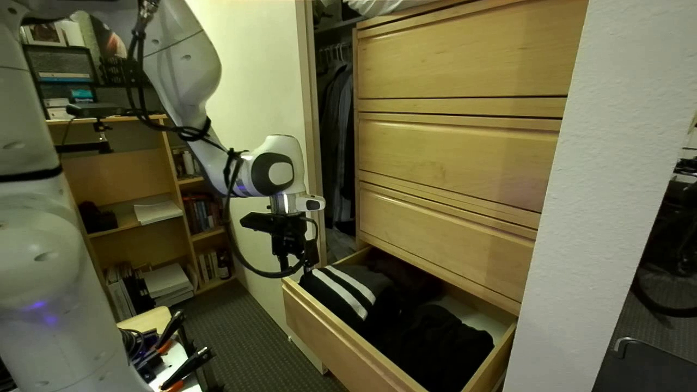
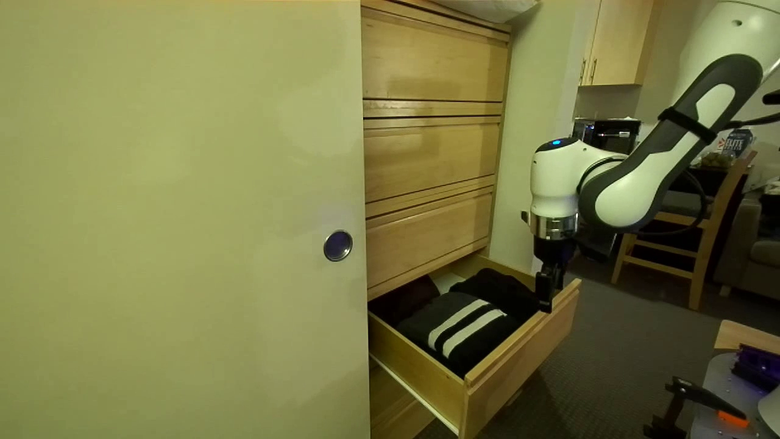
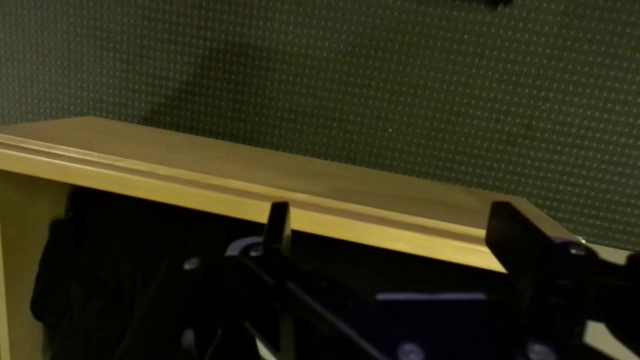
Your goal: Close the open drawer
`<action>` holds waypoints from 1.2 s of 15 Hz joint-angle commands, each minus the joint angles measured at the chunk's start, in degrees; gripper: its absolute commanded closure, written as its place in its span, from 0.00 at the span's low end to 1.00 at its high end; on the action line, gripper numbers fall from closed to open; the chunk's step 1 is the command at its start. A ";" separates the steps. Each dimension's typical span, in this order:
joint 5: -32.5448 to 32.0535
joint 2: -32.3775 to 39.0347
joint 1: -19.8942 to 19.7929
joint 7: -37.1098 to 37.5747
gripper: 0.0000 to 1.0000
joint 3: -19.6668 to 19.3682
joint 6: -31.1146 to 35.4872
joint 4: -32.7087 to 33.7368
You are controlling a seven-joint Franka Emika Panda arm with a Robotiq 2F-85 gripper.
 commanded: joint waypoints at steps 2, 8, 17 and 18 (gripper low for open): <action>-1.78 3.12 -0.02 -1.85 0.00 -2.28 4.62 -1.17; -3.43 7.17 0.41 -1.89 0.00 -4.54 8.38 -0.63; -6.65 12.75 3.00 -0.48 0.00 -8.18 12.13 -0.37; -6.76 13.35 3.39 -0.42 0.00 -8.55 12.18 -0.31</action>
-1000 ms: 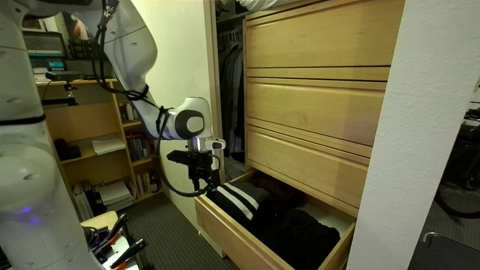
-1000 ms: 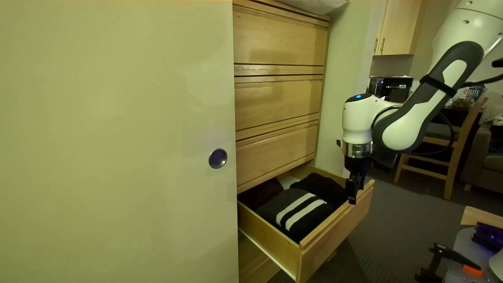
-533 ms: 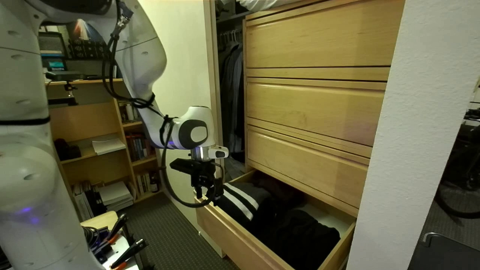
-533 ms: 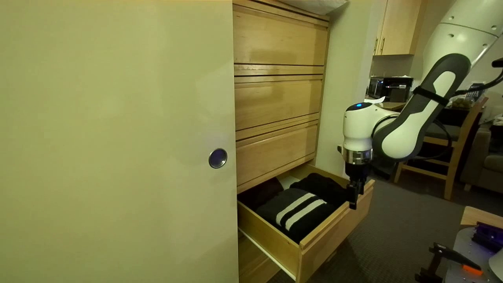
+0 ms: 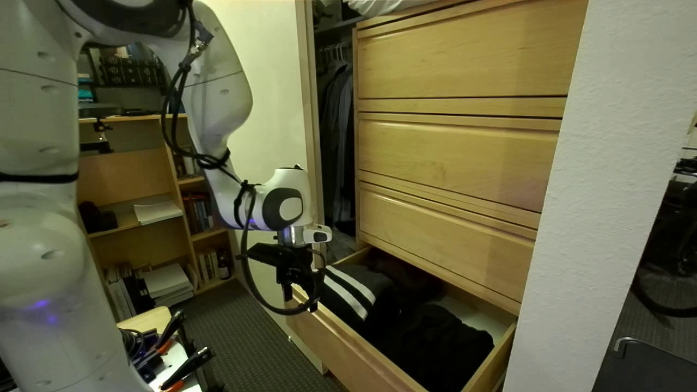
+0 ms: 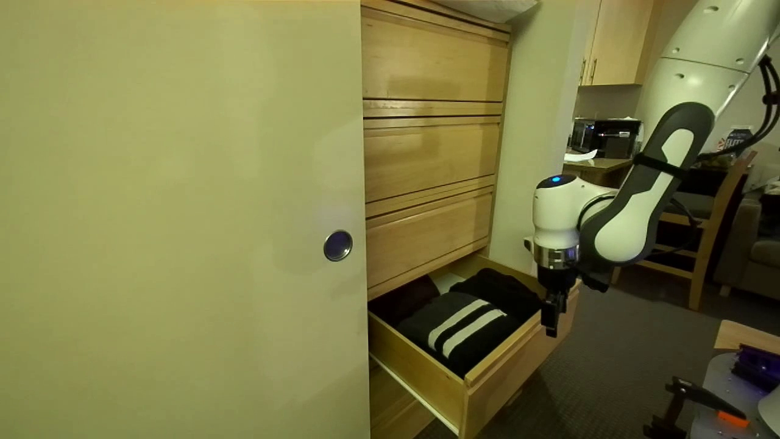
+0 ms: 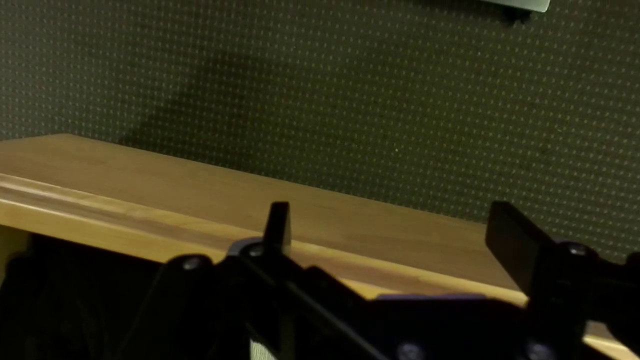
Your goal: Close the open drawer
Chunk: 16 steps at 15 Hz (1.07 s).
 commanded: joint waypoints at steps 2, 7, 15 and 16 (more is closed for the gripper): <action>-1.74 2.81 1.98 0.04 0.00 -2.38 2.39 -0.28; -1.94 4.82 3.82 0.33 0.00 -4.05 3.33 -0.08; -3.17 7.48 5.99 0.13 0.00 -7.62 7.98 2.05; -3.67 8.24 6.33 0.26 0.00 -8.34 8.59 2.63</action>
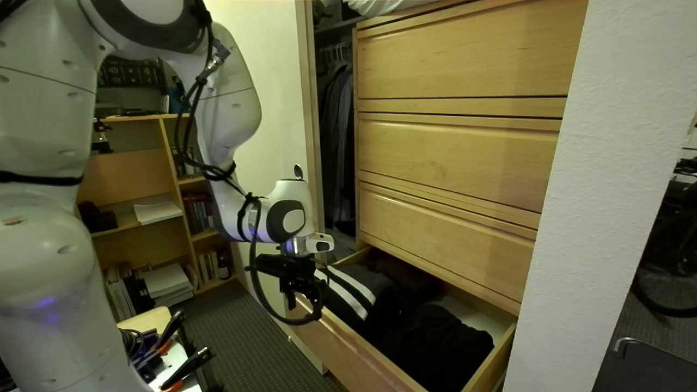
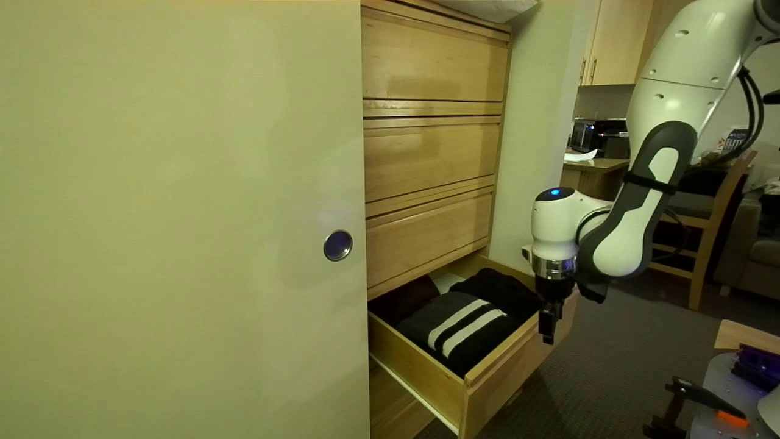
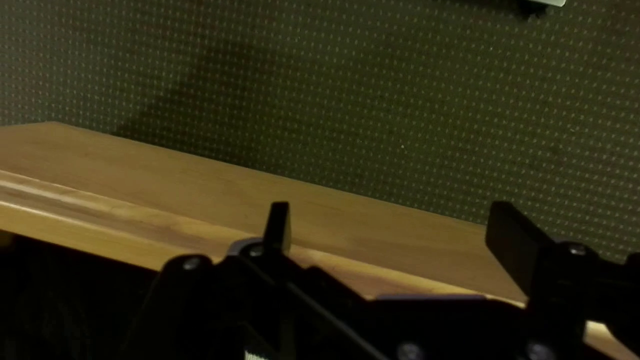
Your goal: Close the open drawer
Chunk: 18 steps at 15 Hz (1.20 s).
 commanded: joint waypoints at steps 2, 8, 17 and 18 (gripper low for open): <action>-2.01 4.84 1.59 0.22 0.00 -3.18 4.12 2.69; 0.16 10.36 3.59 -0.74 0.00 -3.88 5.60 5.29; 0.15 15.24 6.20 -1.62 0.00 -7.74 10.11 8.77; 0.13 15.33 5.94 -2.22 0.00 -8.04 10.76 8.56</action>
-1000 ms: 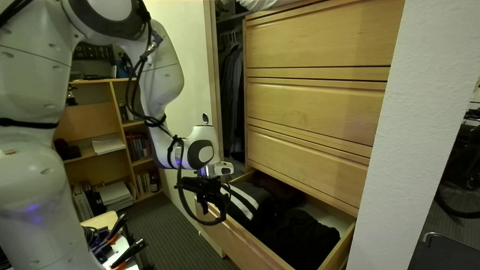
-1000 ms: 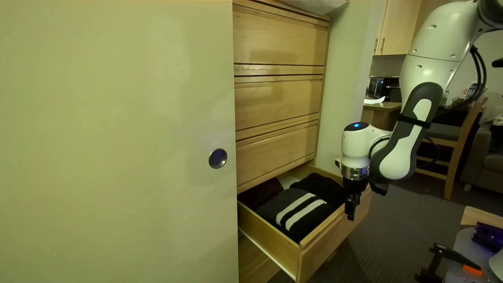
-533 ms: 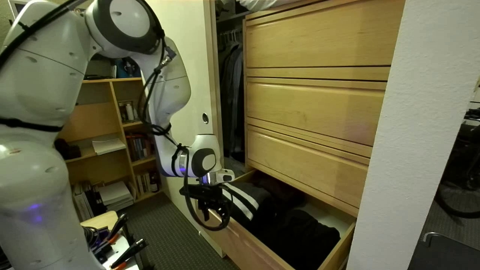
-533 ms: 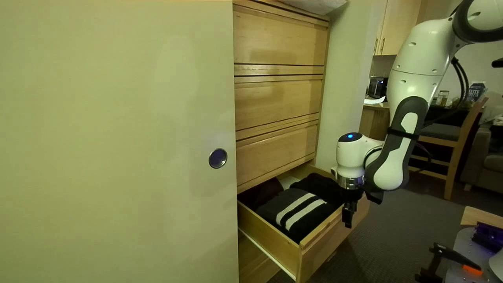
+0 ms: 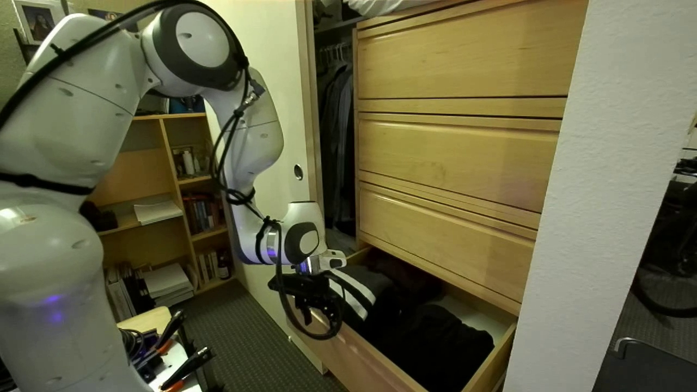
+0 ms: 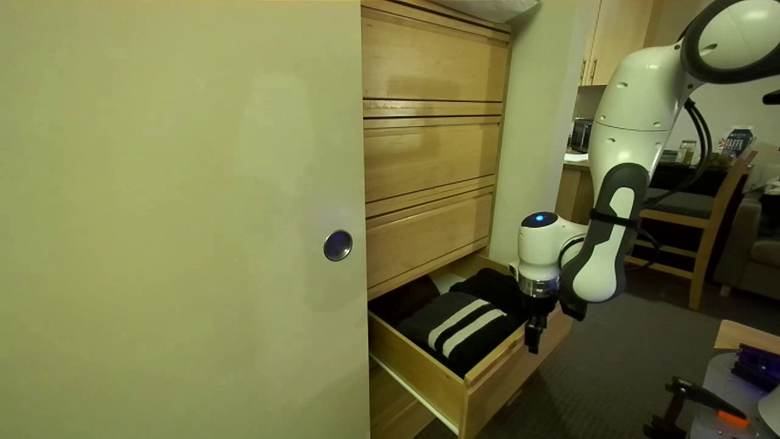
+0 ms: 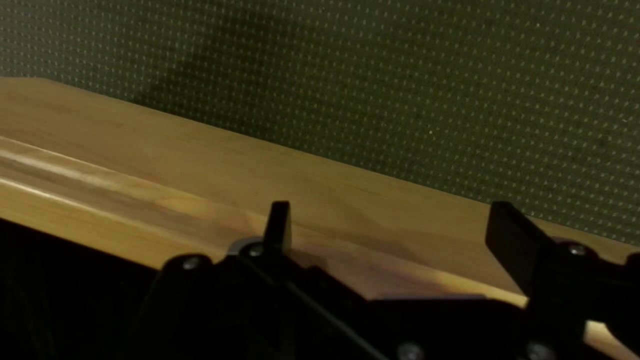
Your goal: Close the open drawer
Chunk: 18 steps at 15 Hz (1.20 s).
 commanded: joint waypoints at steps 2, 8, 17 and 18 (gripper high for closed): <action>0.72 1.59 -0.52 -3.59 0.00 -2.32 5.14 -0.15; 1.52 1.59 3.70 -1.84 0.00 -2.77 3.95 1.83; 5.79 2.06 4.17 -1.98 0.00 1.31 1.02 8.01; 6.80 2.38 3.23 -2.35 0.00 2.66 0.08 9.23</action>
